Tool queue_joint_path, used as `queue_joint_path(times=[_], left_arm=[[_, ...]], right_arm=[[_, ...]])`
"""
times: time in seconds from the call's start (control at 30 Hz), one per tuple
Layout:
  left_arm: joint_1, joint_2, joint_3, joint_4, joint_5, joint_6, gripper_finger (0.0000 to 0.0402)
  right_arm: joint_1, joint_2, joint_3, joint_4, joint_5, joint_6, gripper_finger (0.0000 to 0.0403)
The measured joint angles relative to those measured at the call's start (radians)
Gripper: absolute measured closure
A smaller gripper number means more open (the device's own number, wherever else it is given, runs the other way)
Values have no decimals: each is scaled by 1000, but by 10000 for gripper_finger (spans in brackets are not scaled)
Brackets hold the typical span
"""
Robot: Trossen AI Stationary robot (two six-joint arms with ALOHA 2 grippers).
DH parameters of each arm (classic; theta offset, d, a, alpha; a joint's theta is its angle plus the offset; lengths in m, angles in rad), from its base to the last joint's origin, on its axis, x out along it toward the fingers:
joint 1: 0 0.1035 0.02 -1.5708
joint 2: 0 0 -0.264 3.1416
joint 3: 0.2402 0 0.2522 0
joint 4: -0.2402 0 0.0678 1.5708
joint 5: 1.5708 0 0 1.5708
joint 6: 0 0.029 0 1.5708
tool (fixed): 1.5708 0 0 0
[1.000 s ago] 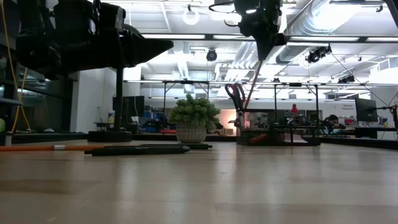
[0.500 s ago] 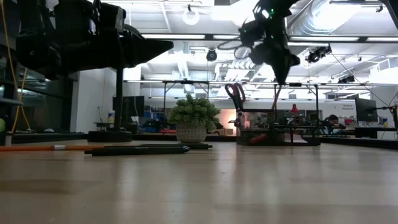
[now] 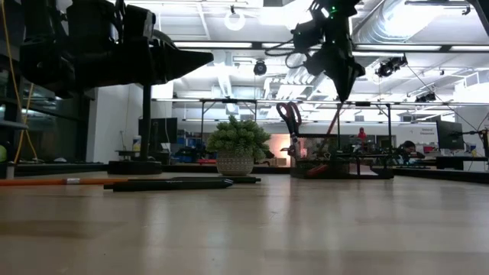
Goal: Pick and place office supplies into organizer
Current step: Put the top orange pencil into the black desk organizer, then put the top black pen into the black desk organizer
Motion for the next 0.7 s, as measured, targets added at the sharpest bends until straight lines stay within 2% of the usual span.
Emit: queue_joint_path(times=[0.3, 0.7], left_arm=[[0, 0, 0, -1, 0, 0, 284], [0, 0, 0, -1, 0, 0, 284]], right_arm=[[15, 0, 23, 1, -59, 19, 370], [16, 0, 23, 30, -39, -9, 304]])
